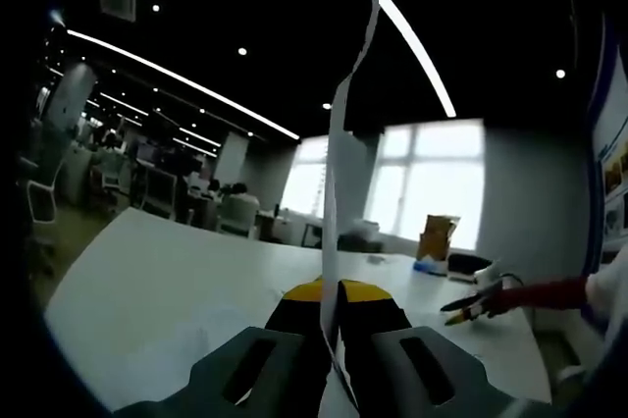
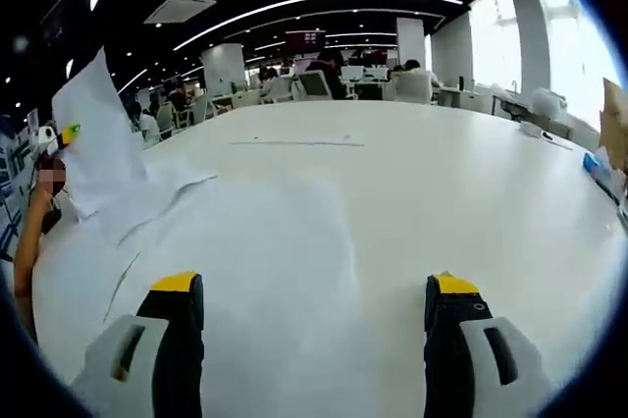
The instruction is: Organize the stack of printing papers by aligning and flattening the scattered papers on the table
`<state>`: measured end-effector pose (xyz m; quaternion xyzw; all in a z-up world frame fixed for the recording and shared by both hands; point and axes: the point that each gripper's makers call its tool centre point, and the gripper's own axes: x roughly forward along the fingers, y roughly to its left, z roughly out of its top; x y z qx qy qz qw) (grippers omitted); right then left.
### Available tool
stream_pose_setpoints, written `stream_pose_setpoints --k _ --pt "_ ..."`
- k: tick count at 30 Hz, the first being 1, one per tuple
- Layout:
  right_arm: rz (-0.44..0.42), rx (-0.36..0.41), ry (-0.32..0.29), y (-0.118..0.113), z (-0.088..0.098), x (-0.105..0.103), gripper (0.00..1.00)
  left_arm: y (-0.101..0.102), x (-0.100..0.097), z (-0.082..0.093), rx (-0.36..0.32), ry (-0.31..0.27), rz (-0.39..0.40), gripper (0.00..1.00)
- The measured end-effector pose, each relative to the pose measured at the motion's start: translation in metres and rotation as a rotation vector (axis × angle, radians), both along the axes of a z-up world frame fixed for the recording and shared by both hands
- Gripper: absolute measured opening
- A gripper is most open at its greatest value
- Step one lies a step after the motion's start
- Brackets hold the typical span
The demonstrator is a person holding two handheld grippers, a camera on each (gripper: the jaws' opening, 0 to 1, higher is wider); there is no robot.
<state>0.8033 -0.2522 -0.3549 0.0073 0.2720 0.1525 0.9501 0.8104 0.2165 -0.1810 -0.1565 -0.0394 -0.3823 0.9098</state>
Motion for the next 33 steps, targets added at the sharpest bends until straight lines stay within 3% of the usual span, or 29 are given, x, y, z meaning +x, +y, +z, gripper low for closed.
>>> stream_pose_setpoints --k 13,23,33 --pt "0.036 -0.097 -0.015 -0.0018 -0.0047 0.0047 0.89 -0.0005 0.0003 -0.0017 0.002 0.004 0.003 0.06" --pt "0.033 -0.090 -0.040 -0.0005 -0.0004 0.0014 0.89 -0.0031 -0.0012 -0.0027 -0.004 0.010 -0.001 0.06" --pt "0.052 -0.082 -0.066 0.0069 -0.0035 0.0055 0.69 -0.0054 -0.0028 -0.0026 -0.010 0.012 -0.006 0.06"
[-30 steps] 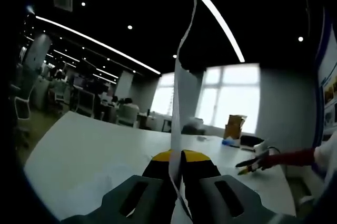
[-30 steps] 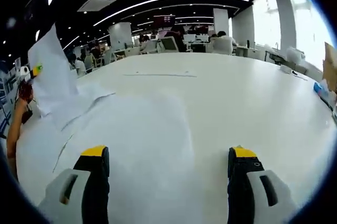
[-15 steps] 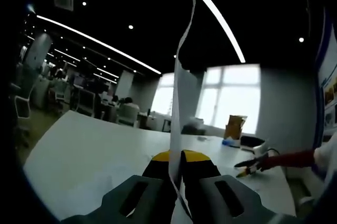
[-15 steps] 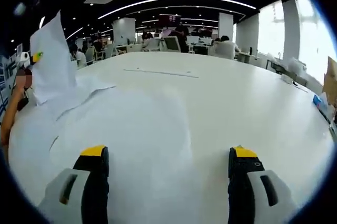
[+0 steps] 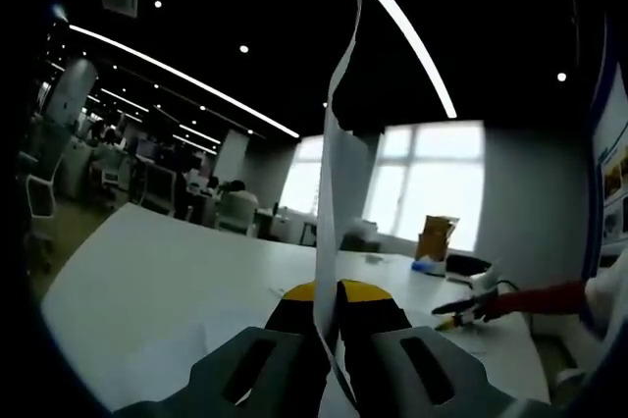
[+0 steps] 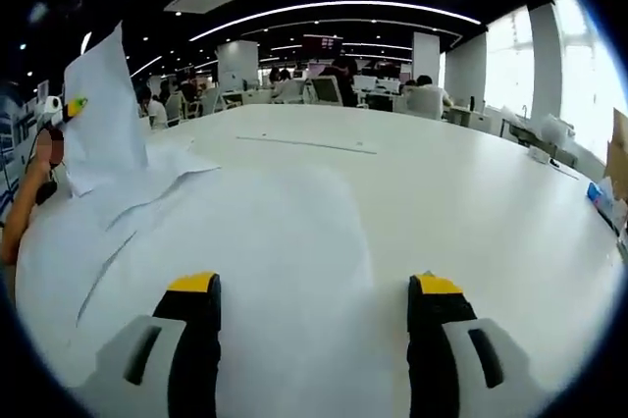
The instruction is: Organize the stack of printing papers by aligning and flattening the scattered papers on the table
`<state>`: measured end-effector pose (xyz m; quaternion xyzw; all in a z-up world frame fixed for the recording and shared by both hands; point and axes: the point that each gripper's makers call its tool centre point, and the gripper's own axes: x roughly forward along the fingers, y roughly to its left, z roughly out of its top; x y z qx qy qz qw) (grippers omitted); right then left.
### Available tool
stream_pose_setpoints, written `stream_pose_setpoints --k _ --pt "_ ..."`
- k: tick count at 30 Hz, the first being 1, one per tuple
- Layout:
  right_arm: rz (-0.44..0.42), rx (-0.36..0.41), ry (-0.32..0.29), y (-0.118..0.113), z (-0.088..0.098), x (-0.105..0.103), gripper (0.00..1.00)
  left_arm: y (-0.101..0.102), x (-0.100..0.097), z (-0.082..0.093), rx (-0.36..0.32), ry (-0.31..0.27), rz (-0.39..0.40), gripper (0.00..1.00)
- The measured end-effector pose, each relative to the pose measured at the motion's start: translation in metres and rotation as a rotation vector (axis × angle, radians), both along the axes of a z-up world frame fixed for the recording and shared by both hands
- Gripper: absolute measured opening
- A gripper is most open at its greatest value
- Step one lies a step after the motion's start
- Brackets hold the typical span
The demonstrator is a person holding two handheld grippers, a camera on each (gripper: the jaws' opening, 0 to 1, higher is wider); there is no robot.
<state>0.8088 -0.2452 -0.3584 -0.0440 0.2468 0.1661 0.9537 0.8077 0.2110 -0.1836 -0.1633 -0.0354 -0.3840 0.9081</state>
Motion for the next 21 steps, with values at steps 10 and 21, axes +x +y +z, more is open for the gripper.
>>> stream_pose_setpoints --k 10,21 --pt "0.035 0.006 -0.011 0.005 0.000 -0.003 0.54 0.000 0.000 0.000 -0.002 -0.003 0.000 0.06" --pt "0.057 0.009 -0.002 0.012 0.002 -0.010 0.45 -0.001 -0.001 0.000 0.000 -0.004 -0.001 0.06"
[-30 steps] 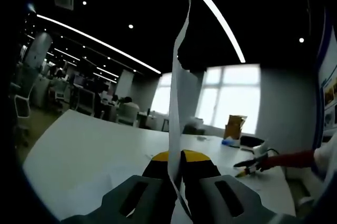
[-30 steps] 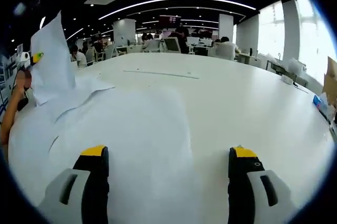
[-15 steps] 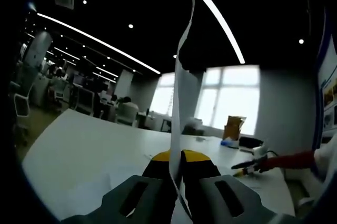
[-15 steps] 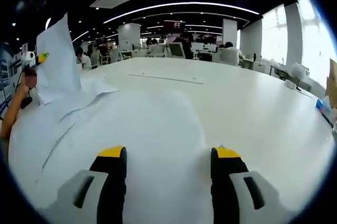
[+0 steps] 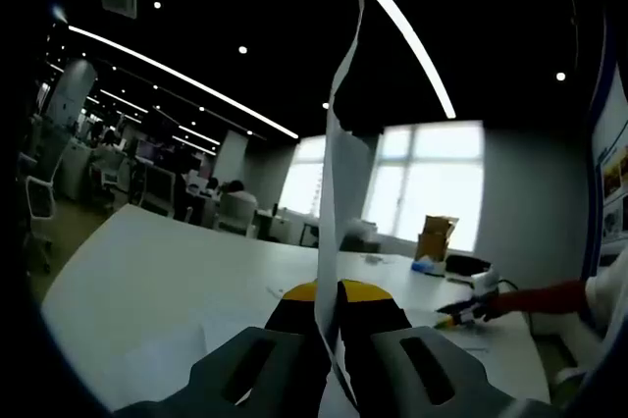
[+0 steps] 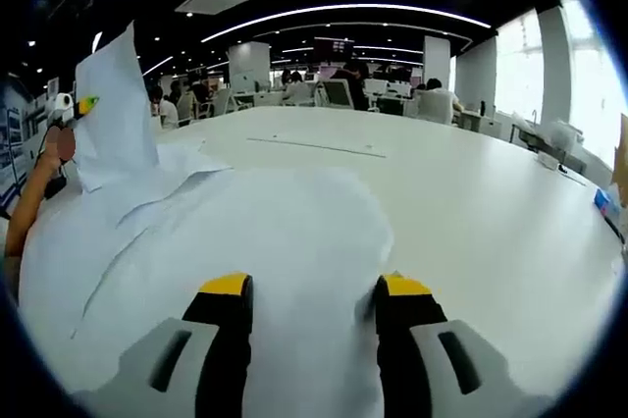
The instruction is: Organize the stack of printing papers by aligning and flattening the scattered papers on the table
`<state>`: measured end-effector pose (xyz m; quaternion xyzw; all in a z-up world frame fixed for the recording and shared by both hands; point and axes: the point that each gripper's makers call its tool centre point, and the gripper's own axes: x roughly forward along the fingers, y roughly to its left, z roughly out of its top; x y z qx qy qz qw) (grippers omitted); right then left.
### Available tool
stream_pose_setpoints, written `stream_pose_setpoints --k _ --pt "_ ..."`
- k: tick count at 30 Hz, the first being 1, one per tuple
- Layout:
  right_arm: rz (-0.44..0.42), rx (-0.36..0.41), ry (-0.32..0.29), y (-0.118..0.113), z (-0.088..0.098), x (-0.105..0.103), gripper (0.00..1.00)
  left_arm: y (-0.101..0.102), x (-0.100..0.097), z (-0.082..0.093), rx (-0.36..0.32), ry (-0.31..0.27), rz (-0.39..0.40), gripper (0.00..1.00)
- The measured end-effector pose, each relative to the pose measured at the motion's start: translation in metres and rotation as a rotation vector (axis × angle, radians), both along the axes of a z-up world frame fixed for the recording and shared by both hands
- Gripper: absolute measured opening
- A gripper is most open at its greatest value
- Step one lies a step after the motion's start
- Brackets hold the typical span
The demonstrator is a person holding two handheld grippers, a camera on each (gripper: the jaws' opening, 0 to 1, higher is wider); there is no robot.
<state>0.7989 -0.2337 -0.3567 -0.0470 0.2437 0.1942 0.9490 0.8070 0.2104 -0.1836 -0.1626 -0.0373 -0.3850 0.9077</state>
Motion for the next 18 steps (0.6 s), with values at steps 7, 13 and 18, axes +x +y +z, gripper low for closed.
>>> stream_pose_setpoints --k 7,13,18 --pt "0.001 -0.008 0.003 -0.0045 0.0020 -0.0009 0.35 0.0013 0.0011 0.0004 0.000 0.000 0.002 0.06" --pt "0.046 -0.086 -0.022 -0.0047 0.0040 -0.0034 0.13 0.0008 0.0003 0.0004 -0.001 0.000 0.000 0.06" --pt "0.008 -0.069 -0.012 -0.0057 0.0040 -0.0012 0.06 -0.0002 -0.0002 0.0006 -0.001 -0.001 -0.002 0.06"
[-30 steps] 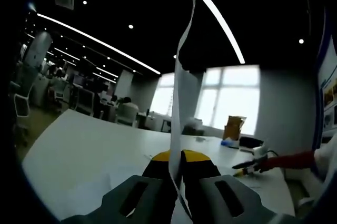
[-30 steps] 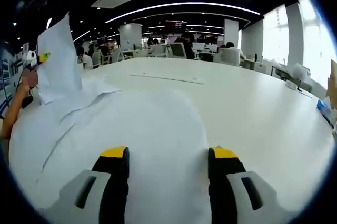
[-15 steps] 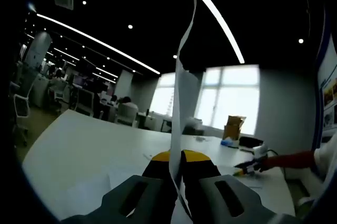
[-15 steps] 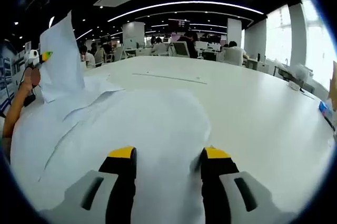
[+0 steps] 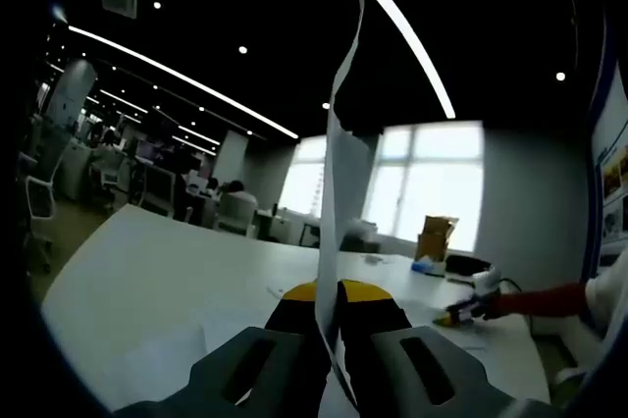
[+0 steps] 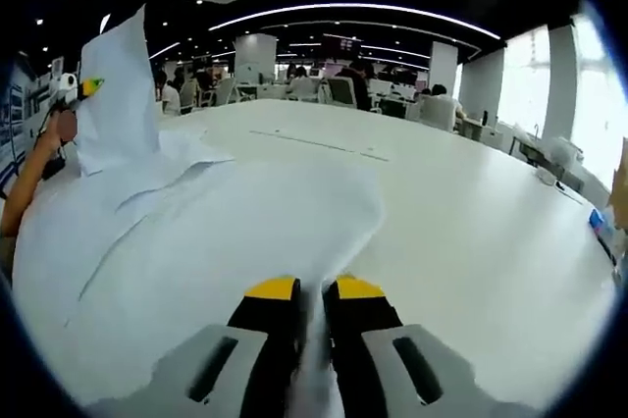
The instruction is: Organize the stack of printing papers by aligning and flattening the scattered papers on the table
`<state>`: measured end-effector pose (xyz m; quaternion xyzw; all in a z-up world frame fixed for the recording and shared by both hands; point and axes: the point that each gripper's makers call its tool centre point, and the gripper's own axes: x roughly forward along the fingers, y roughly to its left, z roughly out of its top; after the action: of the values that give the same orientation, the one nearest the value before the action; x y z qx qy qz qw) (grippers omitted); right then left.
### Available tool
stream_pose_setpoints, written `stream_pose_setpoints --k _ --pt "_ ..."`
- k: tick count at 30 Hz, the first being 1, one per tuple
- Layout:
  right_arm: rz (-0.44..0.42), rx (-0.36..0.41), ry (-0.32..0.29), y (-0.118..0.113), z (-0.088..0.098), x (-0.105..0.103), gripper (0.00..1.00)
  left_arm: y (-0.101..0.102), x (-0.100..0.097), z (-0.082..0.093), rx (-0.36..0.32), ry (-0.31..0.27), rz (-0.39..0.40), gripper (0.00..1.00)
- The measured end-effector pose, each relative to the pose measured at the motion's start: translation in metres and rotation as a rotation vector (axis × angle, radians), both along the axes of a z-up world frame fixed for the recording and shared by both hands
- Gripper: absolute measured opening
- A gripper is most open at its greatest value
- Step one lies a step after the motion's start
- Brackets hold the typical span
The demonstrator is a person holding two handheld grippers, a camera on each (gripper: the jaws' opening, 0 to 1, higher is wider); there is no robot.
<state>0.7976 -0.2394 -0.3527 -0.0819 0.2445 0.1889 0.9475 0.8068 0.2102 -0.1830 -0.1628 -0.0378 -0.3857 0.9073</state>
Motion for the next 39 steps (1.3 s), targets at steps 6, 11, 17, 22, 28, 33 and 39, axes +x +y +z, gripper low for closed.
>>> stream_pose_setpoints --k 6,11,17,22,28,33,39 --pt "-0.058 0.060 -0.010 -0.001 0.004 0.003 0.00 0.000 0.000 0.000 -0.001 0.000 0.001 0.06" --pt "-0.144 0.173 0.013 -0.008 0.008 0.009 0.00 0.001 0.001 0.000 0.001 0.002 0.003 0.06" --pt "-0.221 0.308 0.018 -0.013 0.013 0.011 0.00 0.001 0.003 -0.001 -0.001 0.007 0.004 0.06" --pt "-0.204 0.313 0.023 -0.009 0.012 0.004 0.00 0.001 0.003 -0.002 -0.001 0.009 0.004 0.06" --pt "-0.191 0.316 0.042 -0.004 0.007 -0.003 0.00 -0.001 0.002 -0.003 0.003 0.006 0.001 0.06" --pt "-0.190 0.289 0.040 0.000 0.005 -0.007 0.00 -0.001 0.002 -0.002 0.000 0.007 0.001 0.06" --pt "-0.190 0.290 0.051 0.001 0.006 -0.009 0.00 0.000 0.002 -0.002 0.001 0.005 0.001 0.06"
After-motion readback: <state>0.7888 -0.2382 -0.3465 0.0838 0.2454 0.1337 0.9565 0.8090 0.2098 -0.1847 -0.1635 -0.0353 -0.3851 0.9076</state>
